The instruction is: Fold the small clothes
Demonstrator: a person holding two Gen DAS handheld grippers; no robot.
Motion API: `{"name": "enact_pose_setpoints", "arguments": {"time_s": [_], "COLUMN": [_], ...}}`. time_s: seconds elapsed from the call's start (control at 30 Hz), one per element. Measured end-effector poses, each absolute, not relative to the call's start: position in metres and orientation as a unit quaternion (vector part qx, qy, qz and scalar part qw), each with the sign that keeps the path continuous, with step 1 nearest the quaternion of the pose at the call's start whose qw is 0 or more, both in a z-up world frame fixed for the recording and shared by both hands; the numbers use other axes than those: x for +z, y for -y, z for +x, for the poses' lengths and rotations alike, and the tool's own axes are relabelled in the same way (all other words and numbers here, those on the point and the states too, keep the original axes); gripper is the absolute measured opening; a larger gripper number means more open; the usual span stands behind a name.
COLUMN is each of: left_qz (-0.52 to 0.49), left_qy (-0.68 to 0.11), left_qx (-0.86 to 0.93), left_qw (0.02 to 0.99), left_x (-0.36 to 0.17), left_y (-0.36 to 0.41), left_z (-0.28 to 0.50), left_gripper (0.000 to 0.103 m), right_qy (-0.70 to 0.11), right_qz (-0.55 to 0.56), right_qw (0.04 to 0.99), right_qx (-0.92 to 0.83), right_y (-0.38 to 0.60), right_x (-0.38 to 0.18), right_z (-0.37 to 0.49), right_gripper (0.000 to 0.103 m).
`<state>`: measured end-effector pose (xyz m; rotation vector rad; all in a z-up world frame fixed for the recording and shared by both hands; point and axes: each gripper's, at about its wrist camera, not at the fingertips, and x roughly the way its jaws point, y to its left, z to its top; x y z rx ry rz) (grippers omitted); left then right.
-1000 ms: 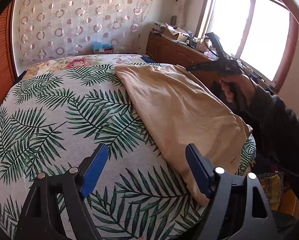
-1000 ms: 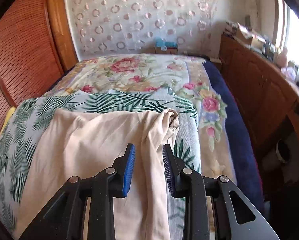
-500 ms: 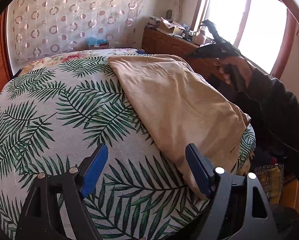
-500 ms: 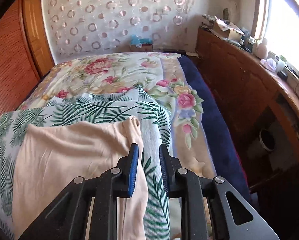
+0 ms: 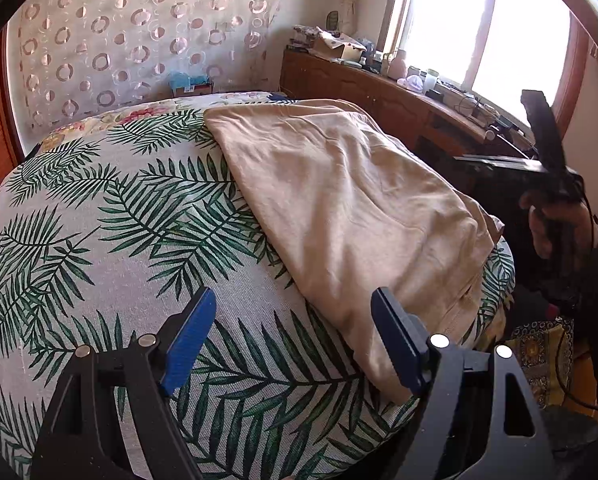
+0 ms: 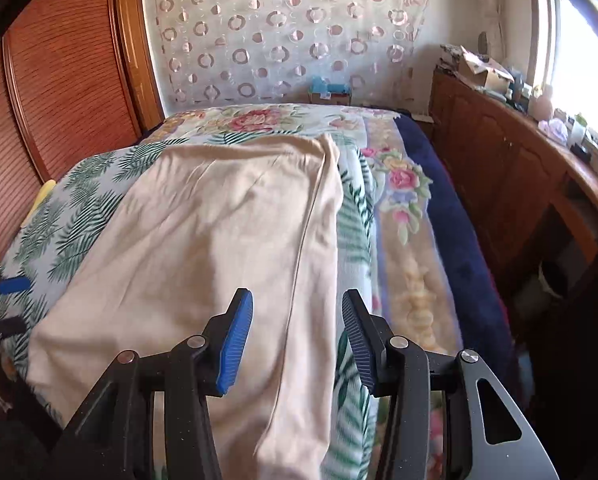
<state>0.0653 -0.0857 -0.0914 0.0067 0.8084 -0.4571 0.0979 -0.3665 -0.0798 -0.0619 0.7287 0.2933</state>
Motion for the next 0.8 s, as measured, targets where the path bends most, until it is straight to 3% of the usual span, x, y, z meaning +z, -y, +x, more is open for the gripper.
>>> {"name": "enact_pose_setpoints", "arguments": {"time_s": [0.2, 0.8], "left_qz": [0.003, 0.017], "left_qy": [-0.395, -0.423], "left_qx": [-0.225, -0.245], "left_qw": [0.891, 0.872], "left_x": [-0.095, -0.108], "left_y": [0.089, 0.105], "left_z": [0.066, 0.065], "left_gripper": [0.08, 0.08], "right_qy": [-0.366, -0.408], "right_qz": [-0.03, -0.051], "right_qw": [0.919, 0.899], "right_qx": [0.145, 0.152], "right_y": [0.379, 0.366], "right_x": [-0.075, -0.08], "right_z": [0.061, 0.058], "right_gripper": [0.048, 0.048]}}
